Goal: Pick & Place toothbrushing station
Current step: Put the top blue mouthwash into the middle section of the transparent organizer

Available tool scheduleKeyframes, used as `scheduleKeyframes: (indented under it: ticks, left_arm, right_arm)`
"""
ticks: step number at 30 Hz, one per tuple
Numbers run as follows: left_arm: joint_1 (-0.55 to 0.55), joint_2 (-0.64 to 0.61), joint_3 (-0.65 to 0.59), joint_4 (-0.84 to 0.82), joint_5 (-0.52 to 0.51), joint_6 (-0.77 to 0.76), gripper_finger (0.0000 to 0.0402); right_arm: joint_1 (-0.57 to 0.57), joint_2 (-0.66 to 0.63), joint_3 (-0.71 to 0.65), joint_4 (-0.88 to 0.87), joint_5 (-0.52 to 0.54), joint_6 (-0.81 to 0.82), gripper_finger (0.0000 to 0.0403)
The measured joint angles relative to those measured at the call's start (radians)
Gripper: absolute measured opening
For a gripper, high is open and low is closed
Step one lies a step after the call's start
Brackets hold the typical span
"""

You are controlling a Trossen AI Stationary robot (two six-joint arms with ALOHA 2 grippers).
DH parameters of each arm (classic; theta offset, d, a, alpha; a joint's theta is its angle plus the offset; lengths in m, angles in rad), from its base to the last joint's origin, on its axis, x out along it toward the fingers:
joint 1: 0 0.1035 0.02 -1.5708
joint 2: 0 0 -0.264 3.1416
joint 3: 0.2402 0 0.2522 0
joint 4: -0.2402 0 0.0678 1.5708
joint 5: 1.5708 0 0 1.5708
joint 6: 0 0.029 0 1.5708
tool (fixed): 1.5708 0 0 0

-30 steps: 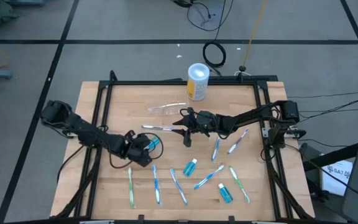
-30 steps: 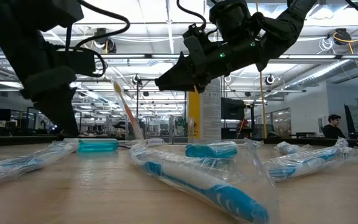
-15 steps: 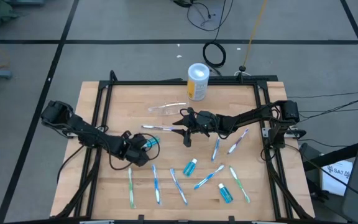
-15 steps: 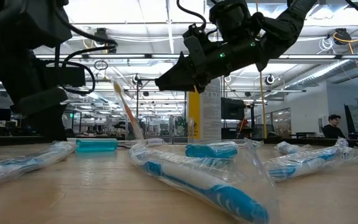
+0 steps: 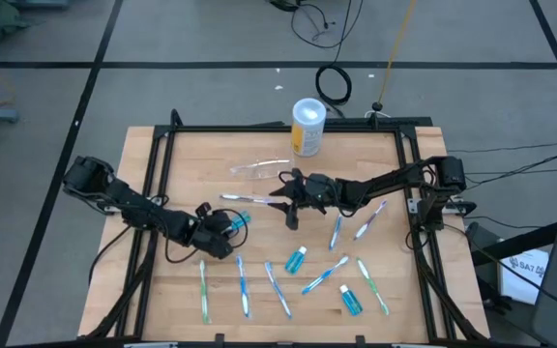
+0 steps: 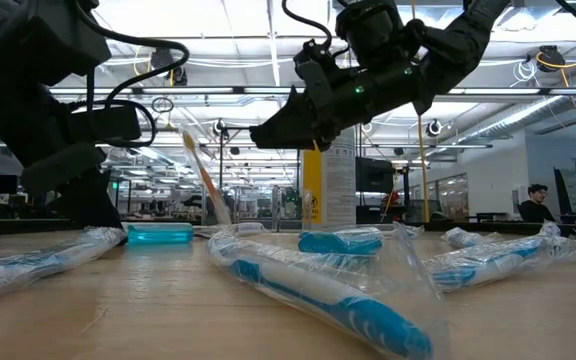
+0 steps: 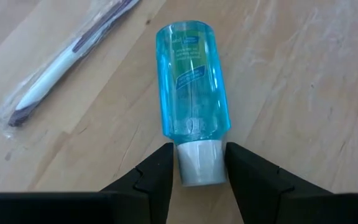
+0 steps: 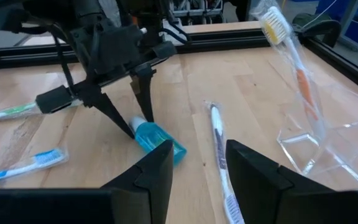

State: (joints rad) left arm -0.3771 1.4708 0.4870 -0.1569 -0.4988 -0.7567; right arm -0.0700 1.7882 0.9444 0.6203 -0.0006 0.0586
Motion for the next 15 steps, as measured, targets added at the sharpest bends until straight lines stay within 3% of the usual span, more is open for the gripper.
scheduleKeyframes:
  ticks: [8,15]
  left_arm:
    - [0.0,0.002,-0.002,0.048,0.0,0.057,0.0085]
    - [0.0,0.003,0.015,0.172,0.02,0.224,0.0107]
  right_arm:
    - [0.004,0.0,0.0,-0.005,-0.004,-0.089,0.0142]
    - [0.047,0.0,0.0,-0.004,-0.024,-0.163,0.0143]
